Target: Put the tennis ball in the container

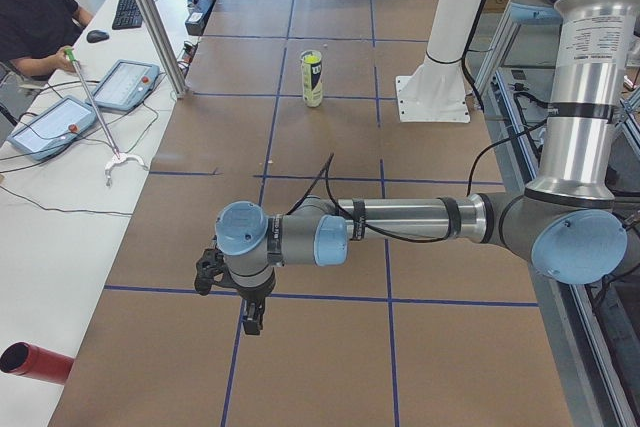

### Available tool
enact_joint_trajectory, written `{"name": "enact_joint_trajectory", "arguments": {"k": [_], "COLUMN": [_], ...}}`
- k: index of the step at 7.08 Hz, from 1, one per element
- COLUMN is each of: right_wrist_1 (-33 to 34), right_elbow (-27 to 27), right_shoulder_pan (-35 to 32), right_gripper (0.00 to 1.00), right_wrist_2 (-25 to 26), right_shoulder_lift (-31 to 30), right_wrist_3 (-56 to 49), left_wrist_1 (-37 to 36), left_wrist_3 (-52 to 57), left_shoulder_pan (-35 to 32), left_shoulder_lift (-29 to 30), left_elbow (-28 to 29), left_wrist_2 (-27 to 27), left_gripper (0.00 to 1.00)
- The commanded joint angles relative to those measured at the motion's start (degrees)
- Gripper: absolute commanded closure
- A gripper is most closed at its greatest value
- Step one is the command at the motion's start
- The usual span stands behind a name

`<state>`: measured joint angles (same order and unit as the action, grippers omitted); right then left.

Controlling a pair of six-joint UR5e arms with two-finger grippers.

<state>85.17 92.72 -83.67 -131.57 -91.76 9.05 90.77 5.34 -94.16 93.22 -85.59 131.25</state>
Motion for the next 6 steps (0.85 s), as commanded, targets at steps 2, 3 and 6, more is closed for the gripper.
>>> {"name": "enact_joint_trajectory", "arguments": {"k": [2,3,6], "right_wrist_1": [0.0,0.0,0.0], "right_elbow": [0.0,0.0,0.0], "right_shoulder_pan": [0.0,0.0,0.0], "right_gripper": [0.0,0.0,0.0], "right_wrist_2": [0.0,0.0,0.0], "right_shoulder_lift": [0.0,0.0,0.0], "right_wrist_3": [0.0,0.0,0.0], "left_wrist_1": [-0.2,-0.2,0.4], "left_wrist_3": [-0.2,-0.4,-4.4], "left_shoulder_pan": [0.0,0.0,0.3], "left_shoulder_lift": [0.1,0.1,-0.1], "left_elbow": [-0.1,-0.1,0.2], "left_wrist_2": [0.2,1.4,2.5], "left_gripper": [0.0,0.0,0.0]}}
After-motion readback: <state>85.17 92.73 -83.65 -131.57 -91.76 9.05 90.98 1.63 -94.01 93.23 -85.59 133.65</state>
